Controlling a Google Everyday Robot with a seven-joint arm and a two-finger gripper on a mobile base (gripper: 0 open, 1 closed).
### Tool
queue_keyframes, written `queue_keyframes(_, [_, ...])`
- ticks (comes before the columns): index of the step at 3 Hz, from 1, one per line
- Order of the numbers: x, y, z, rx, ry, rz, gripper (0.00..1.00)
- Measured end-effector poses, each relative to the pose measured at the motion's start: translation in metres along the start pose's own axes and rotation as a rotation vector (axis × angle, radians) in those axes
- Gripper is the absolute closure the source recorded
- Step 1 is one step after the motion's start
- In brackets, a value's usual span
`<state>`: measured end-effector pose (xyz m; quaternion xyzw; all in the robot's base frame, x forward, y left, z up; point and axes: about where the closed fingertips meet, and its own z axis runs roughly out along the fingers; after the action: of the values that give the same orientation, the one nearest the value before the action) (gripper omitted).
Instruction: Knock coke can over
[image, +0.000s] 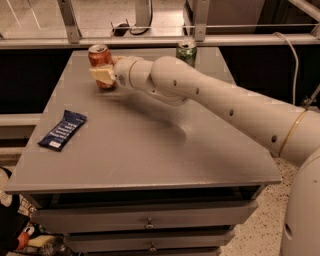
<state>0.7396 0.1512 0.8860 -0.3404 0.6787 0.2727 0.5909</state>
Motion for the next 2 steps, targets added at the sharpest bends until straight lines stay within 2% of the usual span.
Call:
queue_keyframes(1, [-0.004, -0.008, -0.033, 0.01, 0.084, -0.004, 1.0])
queue_keyframes(2, [-0.008, -0.018, -0.061, 0.02, 0.141, -0.008, 1.0])
